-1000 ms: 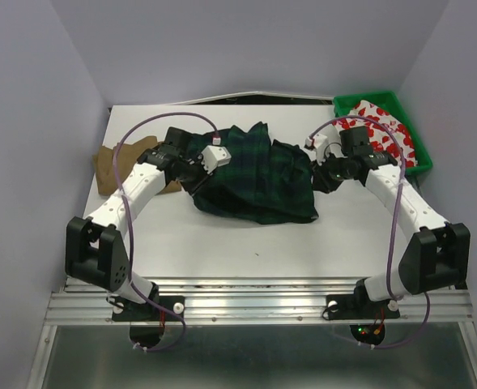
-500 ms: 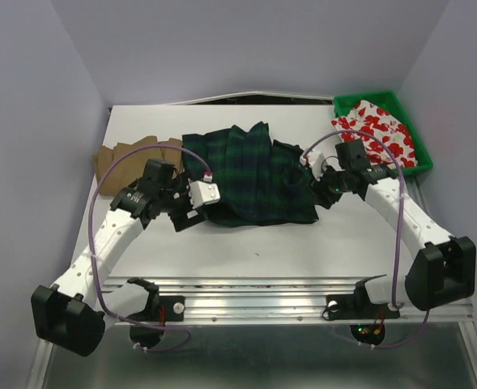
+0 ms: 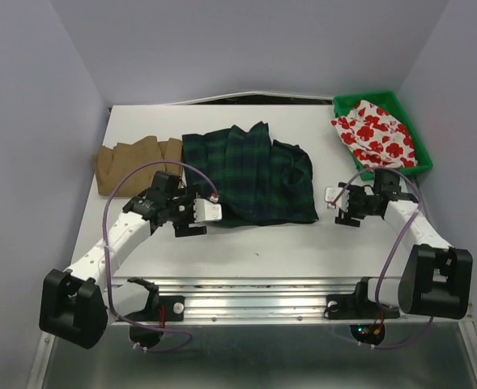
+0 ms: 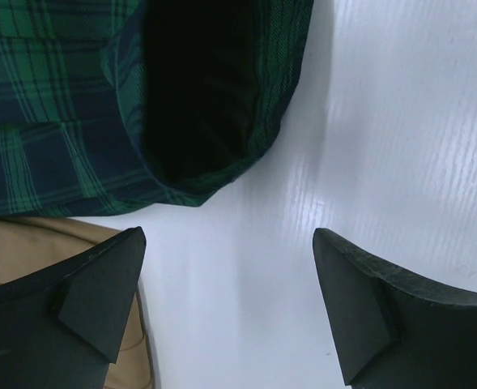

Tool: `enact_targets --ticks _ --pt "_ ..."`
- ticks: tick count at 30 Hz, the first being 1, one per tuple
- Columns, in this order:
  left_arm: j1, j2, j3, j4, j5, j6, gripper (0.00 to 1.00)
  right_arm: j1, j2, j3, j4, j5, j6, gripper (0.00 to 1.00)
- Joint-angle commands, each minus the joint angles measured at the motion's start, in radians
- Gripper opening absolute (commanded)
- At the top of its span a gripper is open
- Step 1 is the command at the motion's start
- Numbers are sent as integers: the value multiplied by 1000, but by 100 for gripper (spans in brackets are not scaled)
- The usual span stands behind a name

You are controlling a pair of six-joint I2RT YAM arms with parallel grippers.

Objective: Fold and stack the skirts
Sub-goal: Flatten the skirt out

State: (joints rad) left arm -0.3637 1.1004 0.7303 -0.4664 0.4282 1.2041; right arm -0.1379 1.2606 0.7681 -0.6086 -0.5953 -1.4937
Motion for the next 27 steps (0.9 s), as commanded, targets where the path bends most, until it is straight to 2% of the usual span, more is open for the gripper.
enact_targets --ticks 1,3,4,5,7,8,9,11,12,13,15,16,18,21,22,23,25,27 --pt "29 10 50 54 64 -23 96 -3 5 -120 154 -211 -330 76" --pt "51 9 47 55 78 -49 96 -3 13 -157 250 -250 -332 75" --pt "57 7 47 52 90 -58 96 -3 29 -139 238 -253 -341 71" --pt "60 6 57 43 96 -63 96 6 40 -115 137 -256 -335 69" --pt "62 -16 92 17 167 -124 96 6 52 -66 49 -264 -208 59" --pt "60 -25 150 14 208 -168 95 6 56 -29 3 -270 -145 57" --pt "36 -27 181 23 240 -214 95 6 59 -11 -11 -273 3 54" --pt "-30 7 283 29 233 -344 92 6 95 55 -46 -293 128 50" --pt "-75 38 319 16 212 -365 90 6 114 81 -48 -300 200 50" --pt "-165 103 383 -12 170 -403 84 6 140 114 -43 -310 337 48" --pt "-236 171 426 -15 147 -452 80 6 234 234 -40 -320 462 47" --pt "-263 232 445 9 135 -477 78 6 270 281 -39 -320 580 46" --pt "-343 326 484 46 103 -505 77 6 371 406 -49 -352 686 45" --pt "-454 436 572 89 46 -535 75 6 474 505 -103 -443 795 48" --pt "-472 522 611 87 38 -564 75 15 546 560 -115 -457 831 50" --pt "-487 564 697 83 40 -584 75 15 581 585 -159 -466 836 50" --pt "-520 678 774 66 41 -636 74 24 643 599 -171 -474 893 52" --pt "-540 740 860 66 32 -663 74 34 655 571 -105 -448 944 52"
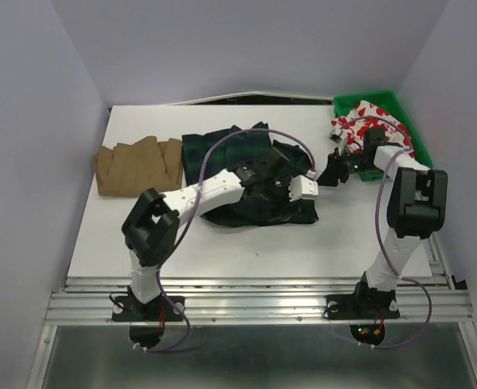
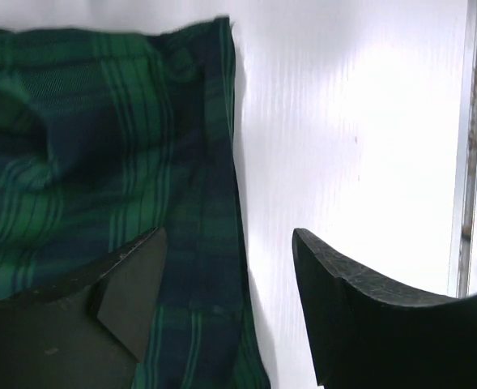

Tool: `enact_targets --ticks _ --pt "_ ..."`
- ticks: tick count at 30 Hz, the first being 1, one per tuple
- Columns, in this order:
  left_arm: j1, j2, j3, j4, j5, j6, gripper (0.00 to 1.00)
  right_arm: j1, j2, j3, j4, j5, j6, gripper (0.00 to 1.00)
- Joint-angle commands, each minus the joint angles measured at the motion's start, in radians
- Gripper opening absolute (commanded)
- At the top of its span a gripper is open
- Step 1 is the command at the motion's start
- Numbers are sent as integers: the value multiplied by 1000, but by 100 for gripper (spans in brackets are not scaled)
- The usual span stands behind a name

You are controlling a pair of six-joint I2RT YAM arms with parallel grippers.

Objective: Fold and stack the skirts
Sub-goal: Flatten the skirt out

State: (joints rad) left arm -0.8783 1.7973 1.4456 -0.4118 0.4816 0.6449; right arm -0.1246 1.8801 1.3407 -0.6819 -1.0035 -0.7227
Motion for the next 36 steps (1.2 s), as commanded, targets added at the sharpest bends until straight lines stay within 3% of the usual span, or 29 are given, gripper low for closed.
enact_targets --ticks 1,8,19,22,28,36 --pt "-43 95 169 11 -29 -114 73 20 40 -18 -10 -34 207 53" --pt "-94 272 321 -11 -60 -171 73 49 88 -116 148 -40 367 56" --pt "-102 369 340 -3 -23 -229 71 49 97 -190 212 -103 450 51" --pt "-100 372 331 36 -44 -261 67 49 93 -202 229 -110 463 45" --pt "-102 382 340 76 -28 -286 57 59 93 -215 246 -147 515 20" --pt "-102 418 375 68 -2 -289 40 59 74 -241 298 -168 578 3"
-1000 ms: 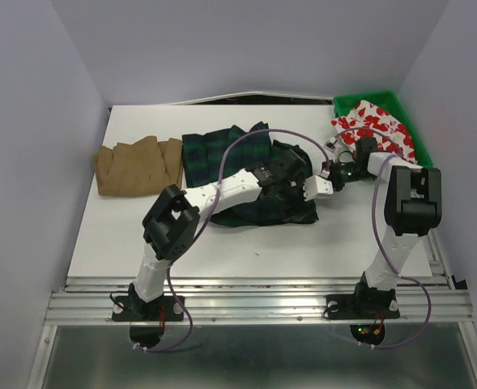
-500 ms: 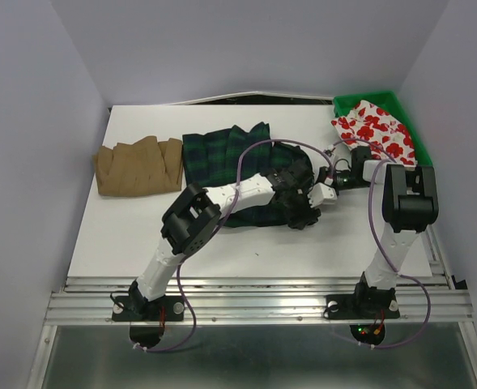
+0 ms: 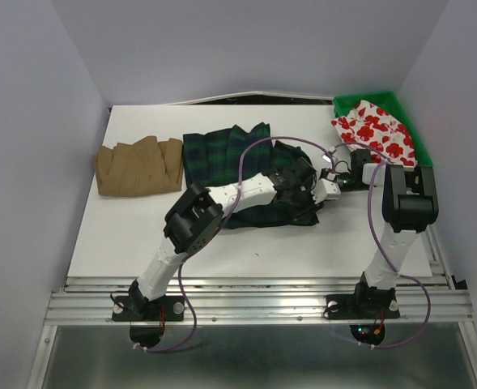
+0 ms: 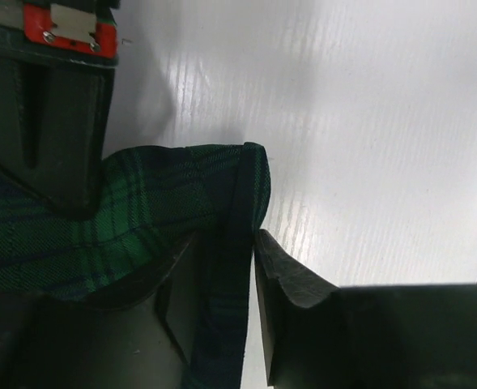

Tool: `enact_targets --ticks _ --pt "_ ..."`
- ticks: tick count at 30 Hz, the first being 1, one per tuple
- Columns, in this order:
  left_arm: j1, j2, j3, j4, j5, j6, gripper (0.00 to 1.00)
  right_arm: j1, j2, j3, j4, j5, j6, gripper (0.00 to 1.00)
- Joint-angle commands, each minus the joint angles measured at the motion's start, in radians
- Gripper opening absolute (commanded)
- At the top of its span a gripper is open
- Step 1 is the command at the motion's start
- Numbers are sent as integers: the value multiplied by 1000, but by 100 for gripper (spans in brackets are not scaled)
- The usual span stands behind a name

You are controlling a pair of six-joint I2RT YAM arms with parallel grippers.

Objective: Fold and stack the skirts
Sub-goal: Flatten the skirt out

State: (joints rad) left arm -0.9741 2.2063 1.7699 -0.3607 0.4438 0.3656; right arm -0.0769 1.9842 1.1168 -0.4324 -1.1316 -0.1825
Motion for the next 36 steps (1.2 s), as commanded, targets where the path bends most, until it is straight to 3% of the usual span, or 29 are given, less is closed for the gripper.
enact_targets --ticks 1,4,9,12,16,22,26,33,35,36 --pt "-6 12 51 6 41 -2 37 11 -30 -17 49 -43 43 1" --pt "-6 1 31 2 44 13 25 11 -31 -17 57 -42 61 1" --pt "-8 -31 -18 -15 45 53 15 11 -36 -18 92 -46 112 1" --pt "-18 -63 -61 -8 24 85 0 11 -47 -26 132 -28 147 1" --pt "-44 -186 -160 37 -25 125 0 11 -68 -44 198 1 248 1" --pt "-129 -400 -342 72 -220 268 0 11 -97 -41 261 73 304 1" --pt "-147 -514 -420 75 -312 326 0 20 -108 -22 239 105 273 1" --pt "-181 -694 -702 278 -510 516 0 20 -105 0 176 142 229 1" --pt "-207 -735 -773 339 -522 555 14 20 -105 6 166 136 224 1" --pt "-213 -759 -782 348 -514 562 33 20 -108 14 158 136 218 1"
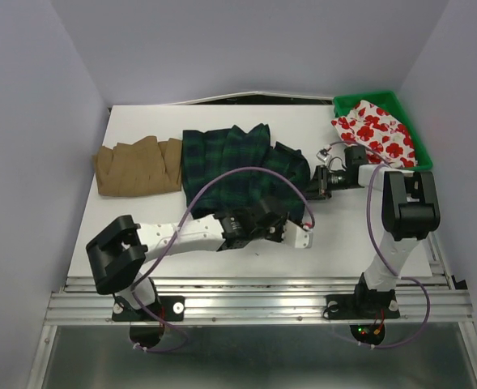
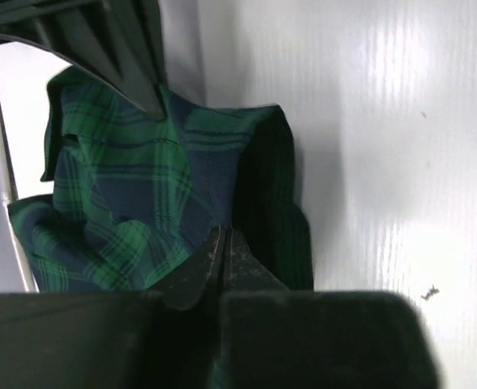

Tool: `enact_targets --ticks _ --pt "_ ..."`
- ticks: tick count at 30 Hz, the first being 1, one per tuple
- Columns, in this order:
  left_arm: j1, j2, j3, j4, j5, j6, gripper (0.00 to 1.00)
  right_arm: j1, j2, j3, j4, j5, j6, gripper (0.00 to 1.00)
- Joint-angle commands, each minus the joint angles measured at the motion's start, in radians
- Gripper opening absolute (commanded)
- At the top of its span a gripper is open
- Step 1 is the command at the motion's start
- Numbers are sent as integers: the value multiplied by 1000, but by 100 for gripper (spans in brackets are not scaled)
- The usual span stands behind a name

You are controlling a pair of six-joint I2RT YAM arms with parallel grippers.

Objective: Fold and stack the skirts
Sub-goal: Flatten the skirt out

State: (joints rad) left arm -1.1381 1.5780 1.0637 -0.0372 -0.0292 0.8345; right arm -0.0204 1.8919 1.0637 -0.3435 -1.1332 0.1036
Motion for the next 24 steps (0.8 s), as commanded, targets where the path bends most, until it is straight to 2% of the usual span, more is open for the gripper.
enact_targets --ticks 1,2,3,4,5,6,9,10,13,14,17,18,20,21,24 --pt "-52 -147 -82 23 -11 84 44 -36 -17 76 58 136 -93 1" --pt "-52 -160 -82 25 -2 63 53 -36 -17 85 20 132 -114 1" --pt "-48 -174 -79 20 3 8 59 -36 -17 97 -7 124 -142 7" --pt "-40 -197 -70 -4 15 -12 61 -36 -17 110 -37 118 -169 15" --pt "-28 -208 -45 -29 59 -38 63 -36 -25 131 -96 115 -230 35" --pt "-9 -219 -32 -52 80 -75 63 -36 -34 139 -126 113 -267 47" --pt "144 -269 8 -167 221 -193 64 -36 -95 157 -241 136 -425 79" --pt "231 -304 7 -208 262 -213 65 -36 -131 162 -299 162 -515 88" --pt "366 -370 -28 -266 313 -203 65 -36 -191 168 -357 252 -608 91" --pt "456 -416 -39 -280 351 -186 65 -36 -224 167 -374 280 -614 91" --pt "608 -484 -77 -338 373 -175 65 -36 -235 189 -425 375 -616 84" --pt "648 -492 -83 -354 380 -184 66 -36 -226 206 -496 380 -610 82" --pt "763 -507 -102 -377 413 -256 68 -36 -176 248 -575 369 -550 79" --pt "803 -506 -116 -375 423 -350 70 -36 -157 251 -586 351 -521 79" --pt "953 -469 -140 -380 529 -495 70 -36 -93 222 -548 300 -378 79"
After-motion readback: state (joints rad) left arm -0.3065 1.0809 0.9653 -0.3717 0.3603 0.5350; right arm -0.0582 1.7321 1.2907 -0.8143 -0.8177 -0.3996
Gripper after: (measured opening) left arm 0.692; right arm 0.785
